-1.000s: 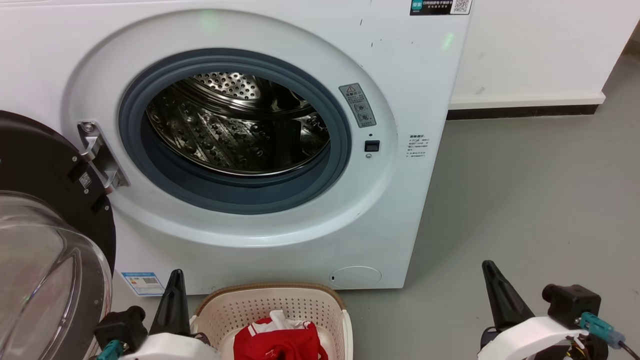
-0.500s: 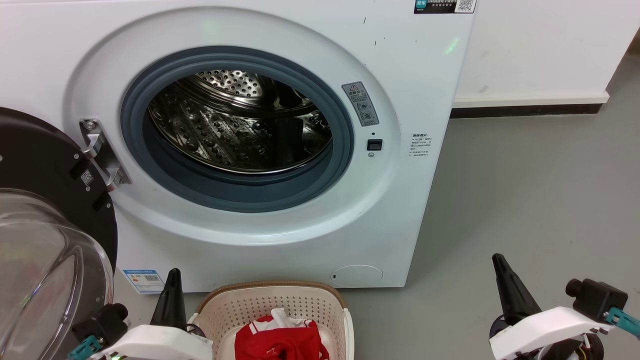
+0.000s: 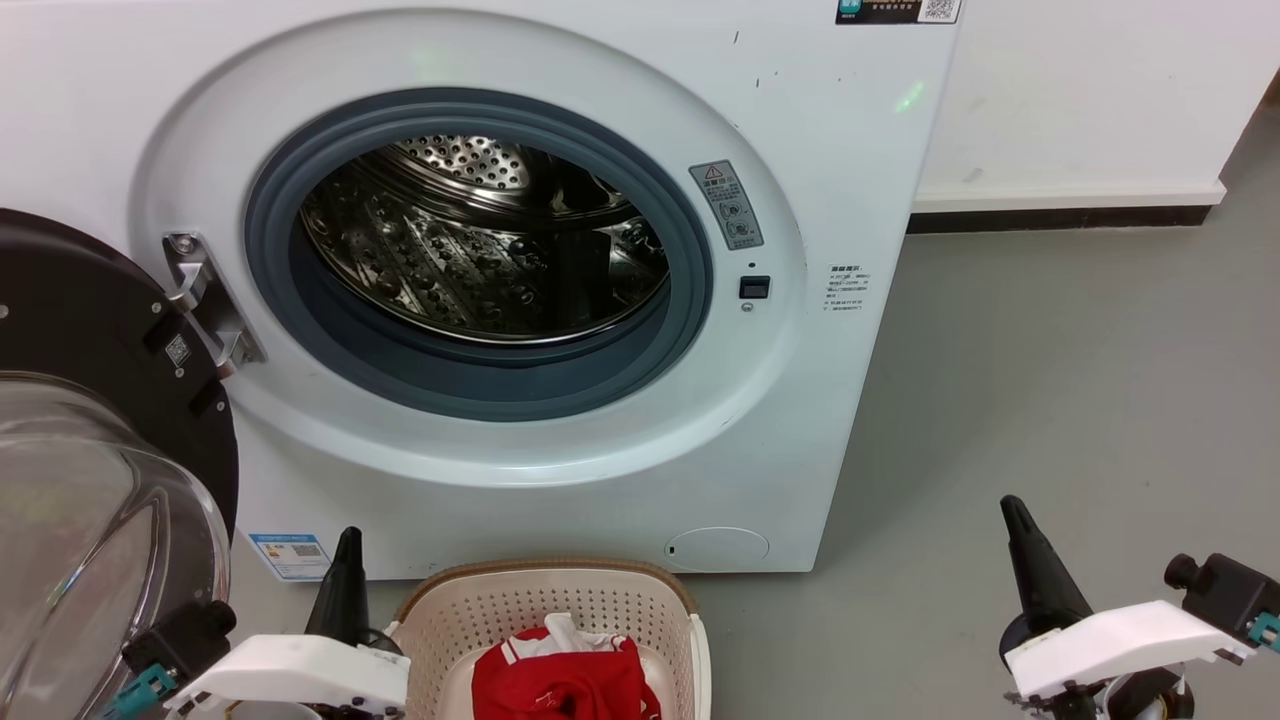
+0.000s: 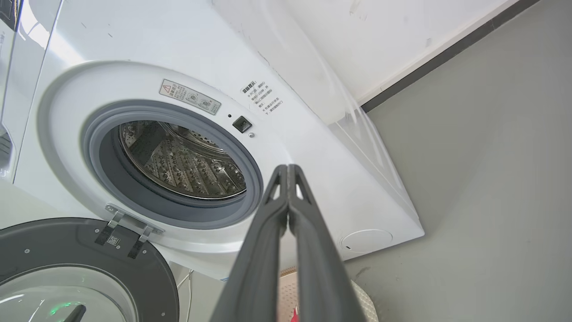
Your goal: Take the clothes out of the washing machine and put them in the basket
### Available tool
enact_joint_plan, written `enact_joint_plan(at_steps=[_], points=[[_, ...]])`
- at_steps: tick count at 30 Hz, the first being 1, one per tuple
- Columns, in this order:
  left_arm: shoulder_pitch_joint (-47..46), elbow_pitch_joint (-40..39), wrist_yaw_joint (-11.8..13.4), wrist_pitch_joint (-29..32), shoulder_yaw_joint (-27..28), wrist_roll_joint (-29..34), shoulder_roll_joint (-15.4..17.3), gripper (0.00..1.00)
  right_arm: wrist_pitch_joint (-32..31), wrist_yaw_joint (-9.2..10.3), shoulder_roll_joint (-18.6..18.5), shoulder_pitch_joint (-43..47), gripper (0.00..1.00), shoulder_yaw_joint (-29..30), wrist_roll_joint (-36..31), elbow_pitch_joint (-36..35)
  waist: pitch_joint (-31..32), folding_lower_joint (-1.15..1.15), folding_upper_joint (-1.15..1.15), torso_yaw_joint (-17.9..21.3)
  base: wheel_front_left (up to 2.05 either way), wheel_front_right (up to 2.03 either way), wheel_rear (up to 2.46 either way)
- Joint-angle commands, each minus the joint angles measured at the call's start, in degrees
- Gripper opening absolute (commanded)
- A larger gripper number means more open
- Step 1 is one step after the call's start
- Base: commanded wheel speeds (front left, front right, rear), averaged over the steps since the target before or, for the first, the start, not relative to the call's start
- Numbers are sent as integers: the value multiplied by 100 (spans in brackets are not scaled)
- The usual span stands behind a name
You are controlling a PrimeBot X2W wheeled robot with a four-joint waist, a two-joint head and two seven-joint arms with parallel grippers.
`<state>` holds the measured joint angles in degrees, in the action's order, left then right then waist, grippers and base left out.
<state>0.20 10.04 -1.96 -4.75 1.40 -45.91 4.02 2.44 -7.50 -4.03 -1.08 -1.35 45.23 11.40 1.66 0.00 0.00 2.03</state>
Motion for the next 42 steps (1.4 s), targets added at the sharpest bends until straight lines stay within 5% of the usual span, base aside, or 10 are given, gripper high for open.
enact_joint_plan(at_steps=[1,17,42], points=[[-171,-38,-36,42,44,-209,6,0,-26,0,-43,-171,0,34,242,-43,-4,0,0,-4,0,0,0],[-348,104,-212,406,206,-1658,-30,0,-242,0,-58,-295,0,197,1774,50,-49,0,0,-54,0,0,0],[-497,241,-376,738,355,-3011,-69,0,-469,0,-48,-419,0,377,3178,139,-101,0,0,-112,0,0,0]])
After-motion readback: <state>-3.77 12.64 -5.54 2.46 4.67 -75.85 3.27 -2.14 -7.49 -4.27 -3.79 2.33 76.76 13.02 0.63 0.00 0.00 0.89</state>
